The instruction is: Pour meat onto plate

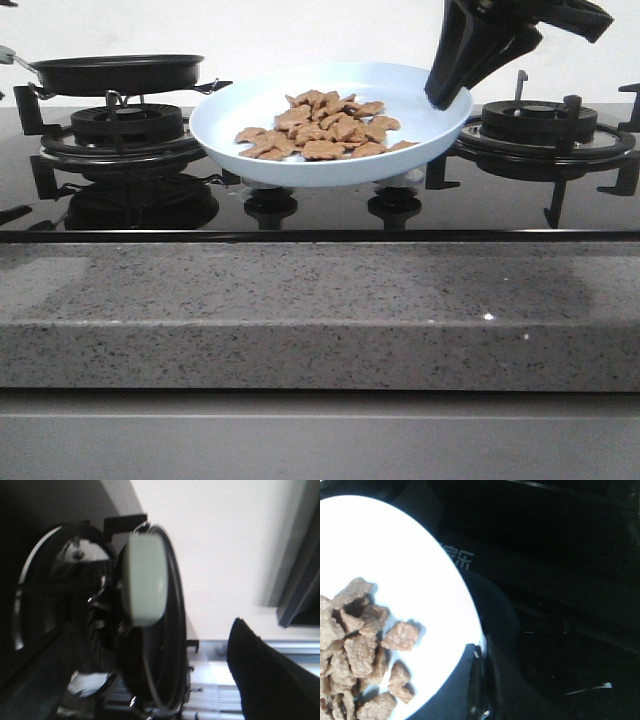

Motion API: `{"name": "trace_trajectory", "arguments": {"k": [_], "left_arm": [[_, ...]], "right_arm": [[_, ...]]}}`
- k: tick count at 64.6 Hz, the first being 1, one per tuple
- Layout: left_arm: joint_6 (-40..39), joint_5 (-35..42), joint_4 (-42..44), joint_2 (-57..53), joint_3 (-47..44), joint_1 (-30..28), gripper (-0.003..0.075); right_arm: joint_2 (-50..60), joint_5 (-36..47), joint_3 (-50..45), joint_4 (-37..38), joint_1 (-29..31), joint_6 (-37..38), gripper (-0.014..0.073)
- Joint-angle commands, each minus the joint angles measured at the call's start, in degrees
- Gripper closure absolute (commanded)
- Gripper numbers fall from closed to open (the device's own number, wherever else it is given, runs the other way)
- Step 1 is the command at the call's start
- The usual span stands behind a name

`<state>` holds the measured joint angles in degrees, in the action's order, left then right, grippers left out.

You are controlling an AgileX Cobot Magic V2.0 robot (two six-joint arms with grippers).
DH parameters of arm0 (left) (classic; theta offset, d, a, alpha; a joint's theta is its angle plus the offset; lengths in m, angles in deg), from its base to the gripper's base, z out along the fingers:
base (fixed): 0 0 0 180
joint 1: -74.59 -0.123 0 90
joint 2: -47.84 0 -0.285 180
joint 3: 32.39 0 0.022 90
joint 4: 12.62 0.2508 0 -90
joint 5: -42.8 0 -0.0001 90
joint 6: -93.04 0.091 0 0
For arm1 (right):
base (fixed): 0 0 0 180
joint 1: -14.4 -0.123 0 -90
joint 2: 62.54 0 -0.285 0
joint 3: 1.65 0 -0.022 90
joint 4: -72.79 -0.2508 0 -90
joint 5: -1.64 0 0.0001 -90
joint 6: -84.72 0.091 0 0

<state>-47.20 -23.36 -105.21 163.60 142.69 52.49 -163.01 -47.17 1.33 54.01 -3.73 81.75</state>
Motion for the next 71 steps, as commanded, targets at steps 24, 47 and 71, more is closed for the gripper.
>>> {"name": "trace_trajectory", "arguments": {"k": [24,47,71], "left_arm": [[-0.87,-6.53,8.51,-9.00,1.76,-0.24,0.0556],[-0.87,-6.53,13.73,-17.80,1.41,3.25,0.0741],[-11.38,19.70,53.41,-41.64,-1.17,23.32,0.0741]], "right_arm": [[2.95,2.26,1.47,-1.57,-0.03,-0.33,0.0652],[2.95,2.26,1.47,-1.57,-0.03,-0.33,0.0652],[2.95,2.26,1.47,-1.57,-0.03,-0.33,0.0652]]}}
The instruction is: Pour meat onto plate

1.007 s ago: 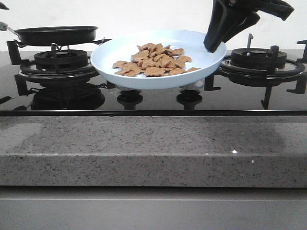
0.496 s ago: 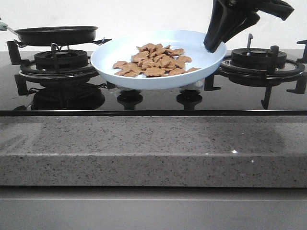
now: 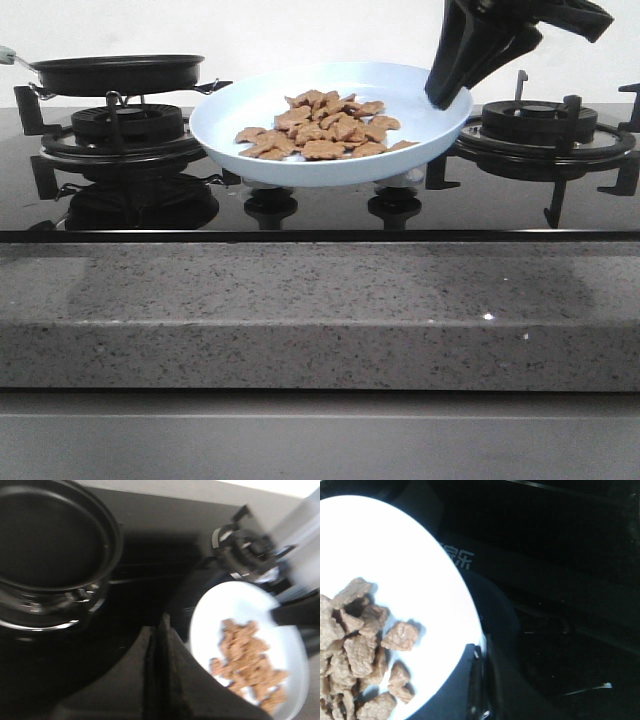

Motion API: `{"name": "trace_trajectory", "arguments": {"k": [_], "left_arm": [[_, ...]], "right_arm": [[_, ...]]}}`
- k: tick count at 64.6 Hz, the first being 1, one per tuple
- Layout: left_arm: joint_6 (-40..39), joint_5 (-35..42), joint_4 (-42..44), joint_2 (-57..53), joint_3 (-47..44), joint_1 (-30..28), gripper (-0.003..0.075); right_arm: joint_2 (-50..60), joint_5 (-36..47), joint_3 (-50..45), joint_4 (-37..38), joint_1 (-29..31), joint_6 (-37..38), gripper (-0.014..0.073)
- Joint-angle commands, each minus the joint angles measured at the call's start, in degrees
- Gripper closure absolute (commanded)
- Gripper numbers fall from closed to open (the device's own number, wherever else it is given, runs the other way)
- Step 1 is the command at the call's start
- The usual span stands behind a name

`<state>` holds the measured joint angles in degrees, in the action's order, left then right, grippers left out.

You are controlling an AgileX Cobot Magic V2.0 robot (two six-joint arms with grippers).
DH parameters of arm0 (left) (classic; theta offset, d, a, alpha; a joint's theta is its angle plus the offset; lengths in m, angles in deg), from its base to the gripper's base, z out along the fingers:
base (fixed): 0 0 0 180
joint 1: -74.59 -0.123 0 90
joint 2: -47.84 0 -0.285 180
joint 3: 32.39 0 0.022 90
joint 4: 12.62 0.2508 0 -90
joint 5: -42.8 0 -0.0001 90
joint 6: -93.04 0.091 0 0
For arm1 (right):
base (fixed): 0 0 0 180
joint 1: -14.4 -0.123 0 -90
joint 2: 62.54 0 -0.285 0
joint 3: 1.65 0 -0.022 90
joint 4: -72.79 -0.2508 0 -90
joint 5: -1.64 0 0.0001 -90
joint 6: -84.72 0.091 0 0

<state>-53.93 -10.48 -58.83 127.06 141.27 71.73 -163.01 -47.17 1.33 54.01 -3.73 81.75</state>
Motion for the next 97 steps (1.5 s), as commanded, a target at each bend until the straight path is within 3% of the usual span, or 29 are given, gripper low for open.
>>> {"name": "trace_trajectory", "arguments": {"k": [1,20,27,44,53,85,97], "left_arm": [[-5.47,7.36,9.55,-6.24,-0.09,4.86,0.0741],[-25.46,16.92,41.14,-21.66,-14.26,16.95,0.0741],[-29.32,21.90,47.03,-28.69,-22.11,18.70,0.0741],[-29.00,34.12,47.99,-45.52,-38.44,18.83,0.0741],[-29.00,40.36,47.99,-52.66,-42.71,18.83,0.0741],[-29.00,41.47,47.99,-55.32,-43.65,18.83,0.0741],[-29.00,41.47,47.99,-55.32,-43.65,18.83,0.0741]], "right_arm": [[2.95,2.26,1.47,-1.57,-0.03,-0.33,0.0652],[2.95,2.26,1.47,-1.57,-0.03,-0.33,0.0652],[2.95,2.26,1.47,-1.57,-0.03,-0.33,0.0652],[2.95,2.26,1.47,-1.57,-0.03,-0.33,0.0652],[2.95,2.26,1.47,-1.57,-0.03,-0.33,0.0652],[2.95,1.23,1.64,-2.79,0.02,-0.33,0.0652],[1.75,0.49,7.05,-4.66,2.73,0.03,0.0652]]}}
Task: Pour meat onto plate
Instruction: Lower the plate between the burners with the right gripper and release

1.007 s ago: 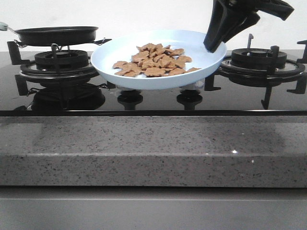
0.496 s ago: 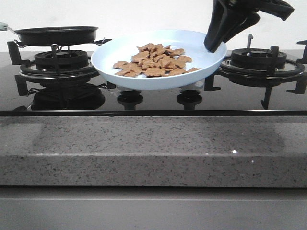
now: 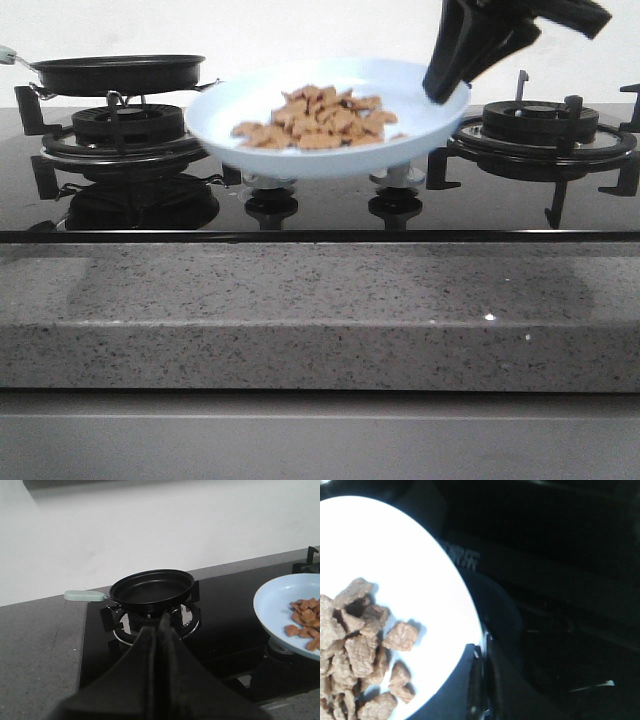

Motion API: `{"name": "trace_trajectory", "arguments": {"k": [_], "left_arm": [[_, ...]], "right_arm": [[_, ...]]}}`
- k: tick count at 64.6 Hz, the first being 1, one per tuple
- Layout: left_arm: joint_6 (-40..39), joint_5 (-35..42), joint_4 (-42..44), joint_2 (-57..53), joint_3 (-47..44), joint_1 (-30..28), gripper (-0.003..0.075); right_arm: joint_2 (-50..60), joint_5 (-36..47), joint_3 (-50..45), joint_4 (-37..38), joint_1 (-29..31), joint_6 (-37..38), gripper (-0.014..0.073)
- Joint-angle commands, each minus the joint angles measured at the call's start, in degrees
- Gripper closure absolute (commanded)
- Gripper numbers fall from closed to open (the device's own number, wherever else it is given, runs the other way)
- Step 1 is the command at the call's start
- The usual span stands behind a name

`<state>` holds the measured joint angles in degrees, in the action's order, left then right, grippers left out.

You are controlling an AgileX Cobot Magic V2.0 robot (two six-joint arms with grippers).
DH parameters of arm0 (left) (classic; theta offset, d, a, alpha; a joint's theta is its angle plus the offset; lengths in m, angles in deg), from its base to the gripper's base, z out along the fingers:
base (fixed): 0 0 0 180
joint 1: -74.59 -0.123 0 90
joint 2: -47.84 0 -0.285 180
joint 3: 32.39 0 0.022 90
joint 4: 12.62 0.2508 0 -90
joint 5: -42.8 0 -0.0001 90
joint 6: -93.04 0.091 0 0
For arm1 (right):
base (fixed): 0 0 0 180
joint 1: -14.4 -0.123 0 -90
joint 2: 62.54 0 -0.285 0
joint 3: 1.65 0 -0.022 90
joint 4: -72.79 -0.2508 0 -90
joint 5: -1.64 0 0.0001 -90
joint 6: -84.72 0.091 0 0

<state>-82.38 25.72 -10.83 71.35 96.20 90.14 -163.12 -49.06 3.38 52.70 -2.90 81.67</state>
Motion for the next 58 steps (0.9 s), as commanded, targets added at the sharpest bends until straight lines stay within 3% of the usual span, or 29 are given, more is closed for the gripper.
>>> {"name": "trace_trajectory", "arguments": {"k": [1,17,30,58], "left_arm": [[-0.55,5.28,-0.01,0.39,1.42,0.42,0.0741],[-0.55,5.28,-0.01,0.39,1.42,0.42,0.0741],[-0.55,5.28,-0.01,0.39,1.42,0.42,0.0741],[-0.55,5.28,-0.01,0.39,1.42,0.42,0.0741]], "right_arm": [[1.46,2.10,5.75,-3.72,2.25,0.10,0.0652],[-7.50,-0.63,20.33,-7.88,7.44,0.10,0.0652],[-16.46,-0.91,29.37,-7.88,8.33,0.10,0.0652],[-23.90,-6.47,30.78,-5.89,8.18,0.10,0.0638]]}}
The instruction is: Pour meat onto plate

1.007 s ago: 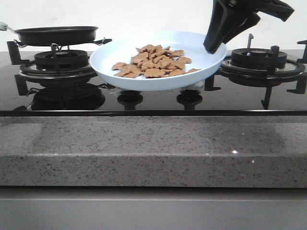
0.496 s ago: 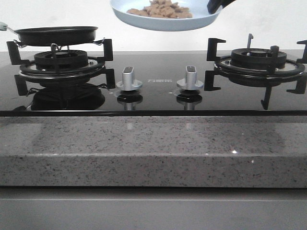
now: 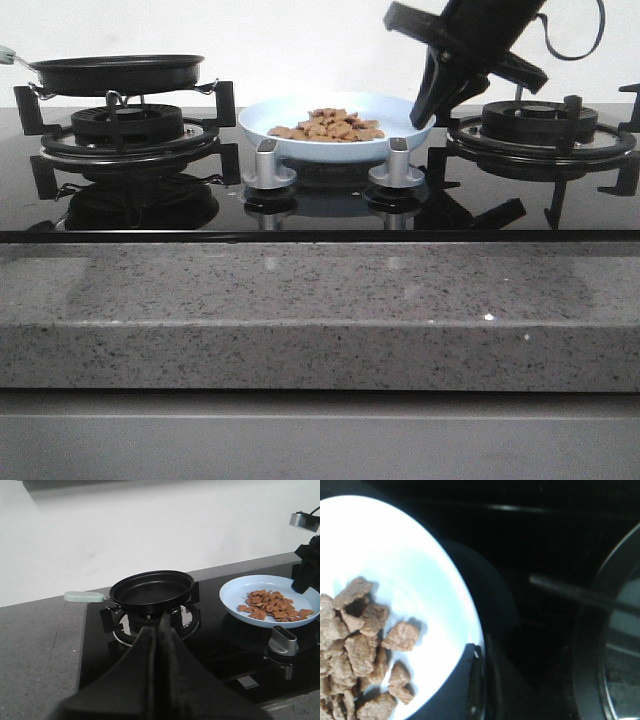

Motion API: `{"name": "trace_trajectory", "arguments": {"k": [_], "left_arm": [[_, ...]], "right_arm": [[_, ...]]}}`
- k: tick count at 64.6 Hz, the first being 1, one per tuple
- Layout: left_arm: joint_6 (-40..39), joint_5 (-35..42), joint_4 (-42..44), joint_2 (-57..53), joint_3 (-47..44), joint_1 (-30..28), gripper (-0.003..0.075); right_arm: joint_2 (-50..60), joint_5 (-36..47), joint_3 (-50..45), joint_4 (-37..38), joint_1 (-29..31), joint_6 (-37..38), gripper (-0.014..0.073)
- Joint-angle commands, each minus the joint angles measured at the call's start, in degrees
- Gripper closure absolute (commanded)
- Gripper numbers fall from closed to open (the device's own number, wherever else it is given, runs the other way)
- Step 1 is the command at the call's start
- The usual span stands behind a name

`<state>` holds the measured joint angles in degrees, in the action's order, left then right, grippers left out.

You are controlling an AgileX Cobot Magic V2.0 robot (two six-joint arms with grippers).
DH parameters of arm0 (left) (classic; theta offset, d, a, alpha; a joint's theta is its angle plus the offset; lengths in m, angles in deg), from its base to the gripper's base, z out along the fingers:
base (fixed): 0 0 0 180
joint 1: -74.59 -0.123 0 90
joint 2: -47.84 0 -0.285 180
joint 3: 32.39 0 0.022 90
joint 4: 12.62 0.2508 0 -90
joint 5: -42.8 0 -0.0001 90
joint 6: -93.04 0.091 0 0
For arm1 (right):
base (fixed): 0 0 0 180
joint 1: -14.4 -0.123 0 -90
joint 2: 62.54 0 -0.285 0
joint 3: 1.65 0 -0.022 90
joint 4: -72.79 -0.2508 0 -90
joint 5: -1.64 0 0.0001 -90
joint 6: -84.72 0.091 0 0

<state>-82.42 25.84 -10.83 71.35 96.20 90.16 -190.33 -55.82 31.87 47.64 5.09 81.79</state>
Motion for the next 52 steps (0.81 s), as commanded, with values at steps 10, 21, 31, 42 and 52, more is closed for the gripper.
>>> {"name": "trace_trajectory", "arguments": {"k": [10,21,31,42,52], "left_arm": [[-0.50,5.16,-0.01,0.39,1.27,0.40,0.0741],[-0.50,5.16,-0.01,0.39,1.27,0.40,0.0741],[-0.50,5.16,-0.01,0.39,1.27,0.40,0.0741],[-0.50,5.16,-0.01,0.39,1.27,0.40,0.0741],[-0.50,5.16,-0.01,0.39,1.27,0.40,0.0741]], "right_arm": [[3.31,-0.78,2.29,1.33,0.19,-0.01,0.0596],[3.31,-0.72,2.29,1.65,0.19,-0.01,0.0389],[3.67,-0.84,2.29,1.65,0.19,-0.01,0.0314],[5.40,-0.84,2.33,1.76,0.38,-0.01,0.0314],[7.63,-0.90,2.33,2.18,0.36,-0.01,0.0349]]}}
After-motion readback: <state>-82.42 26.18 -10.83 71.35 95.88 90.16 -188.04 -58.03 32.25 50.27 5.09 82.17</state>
